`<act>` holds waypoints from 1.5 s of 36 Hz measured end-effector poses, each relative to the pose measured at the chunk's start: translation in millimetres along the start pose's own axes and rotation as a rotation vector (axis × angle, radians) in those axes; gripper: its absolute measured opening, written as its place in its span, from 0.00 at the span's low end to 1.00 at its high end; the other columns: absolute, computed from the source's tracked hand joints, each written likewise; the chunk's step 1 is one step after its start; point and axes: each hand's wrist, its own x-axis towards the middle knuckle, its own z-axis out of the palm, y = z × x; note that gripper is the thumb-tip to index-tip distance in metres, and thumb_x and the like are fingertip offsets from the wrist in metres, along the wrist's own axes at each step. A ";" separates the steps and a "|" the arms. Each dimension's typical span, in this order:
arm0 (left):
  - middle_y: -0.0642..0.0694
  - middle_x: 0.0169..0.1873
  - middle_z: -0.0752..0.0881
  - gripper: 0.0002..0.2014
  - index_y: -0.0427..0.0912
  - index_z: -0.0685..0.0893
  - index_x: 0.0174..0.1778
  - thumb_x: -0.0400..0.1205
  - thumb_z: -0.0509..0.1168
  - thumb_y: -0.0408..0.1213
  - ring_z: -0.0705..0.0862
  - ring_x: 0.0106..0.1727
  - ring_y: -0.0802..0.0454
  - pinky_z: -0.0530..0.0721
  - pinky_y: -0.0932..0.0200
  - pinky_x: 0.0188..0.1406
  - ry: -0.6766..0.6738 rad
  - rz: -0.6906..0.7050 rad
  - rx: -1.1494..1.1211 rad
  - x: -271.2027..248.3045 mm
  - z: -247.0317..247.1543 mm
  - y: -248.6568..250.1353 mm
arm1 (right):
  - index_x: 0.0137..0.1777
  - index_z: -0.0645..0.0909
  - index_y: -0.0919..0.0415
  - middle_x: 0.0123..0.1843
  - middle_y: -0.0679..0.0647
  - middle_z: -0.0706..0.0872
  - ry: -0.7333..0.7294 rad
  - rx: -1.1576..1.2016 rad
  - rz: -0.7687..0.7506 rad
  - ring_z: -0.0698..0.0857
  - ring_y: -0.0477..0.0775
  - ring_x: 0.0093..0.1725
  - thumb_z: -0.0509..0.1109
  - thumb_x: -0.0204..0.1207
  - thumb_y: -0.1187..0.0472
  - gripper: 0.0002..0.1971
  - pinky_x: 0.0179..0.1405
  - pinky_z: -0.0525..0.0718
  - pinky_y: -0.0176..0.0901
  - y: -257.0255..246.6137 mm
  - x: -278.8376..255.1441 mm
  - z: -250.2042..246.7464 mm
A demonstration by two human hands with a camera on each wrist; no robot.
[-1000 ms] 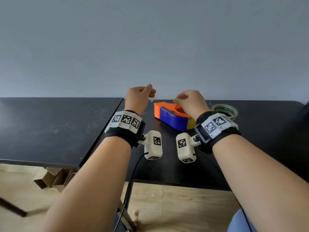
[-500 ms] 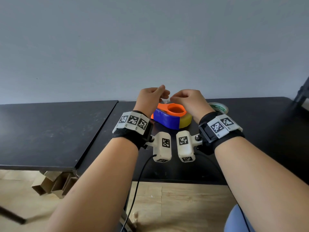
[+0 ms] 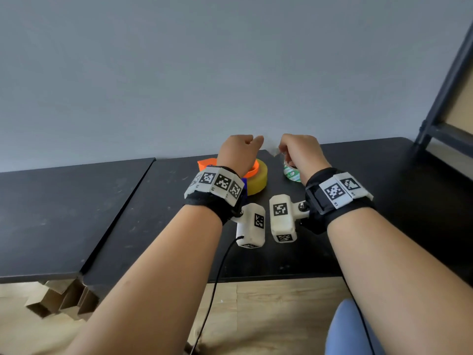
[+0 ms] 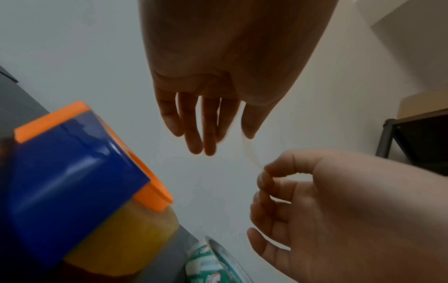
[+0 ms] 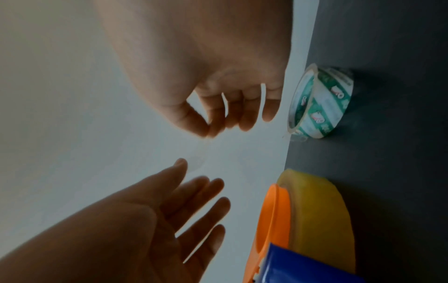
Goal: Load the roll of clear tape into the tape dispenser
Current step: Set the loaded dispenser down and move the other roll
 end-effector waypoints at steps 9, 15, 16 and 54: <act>0.43 0.67 0.84 0.18 0.39 0.83 0.68 0.84 0.58 0.32 0.80 0.69 0.45 0.77 0.55 0.68 -0.127 -0.007 0.131 11.1 35.9 8.5 | 0.33 0.77 0.63 0.30 0.53 0.76 0.119 0.072 0.070 0.74 0.53 0.31 0.67 0.71 0.65 0.06 0.34 0.70 0.43 32.0 21.3 -33.1; 0.43 0.66 0.85 0.19 0.40 0.84 0.66 0.82 0.56 0.27 0.81 0.68 0.45 0.77 0.55 0.67 -0.201 0.013 0.232 13.9 55.7 10.3 | 0.38 0.83 0.65 0.37 0.56 0.85 0.165 0.040 0.122 0.84 0.56 0.40 0.74 0.70 0.62 0.06 0.44 0.79 0.45 56.5 36.0 -36.1; 0.43 0.67 0.84 0.19 0.40 0.84 0.66 0.82 0.56 0.27 0.81 0.69 0.45 0.77 0.55 0.68 -0.217 0.016 0.243 14.8 58.3 10.1 | 0.41 0.83 0.66 0.40 0.57 0.86 0.179 0.010 0.130 0.84 0.57 0.43 0.74 0.70 0.62 0.07 0.46 0.80 0.46 59.5 37.5 -36.7; 0.40 0.65 0.81 0.18 0.44 0.82 0.66 0.81 0.57 0.32 0.74 0.69 0.39 0.76 0.46 0.67 -0.105 -0.024 0.554 15.4 59.3 6.2 | 0.62 0.77 0.62 0.65 0.63 0.81 0.235 -0.404 -0.043 0.82 0.66 0.62 0.64 0.78 0.59 0.14 0.58 0.82 0.54 73.2 35.5 -33.6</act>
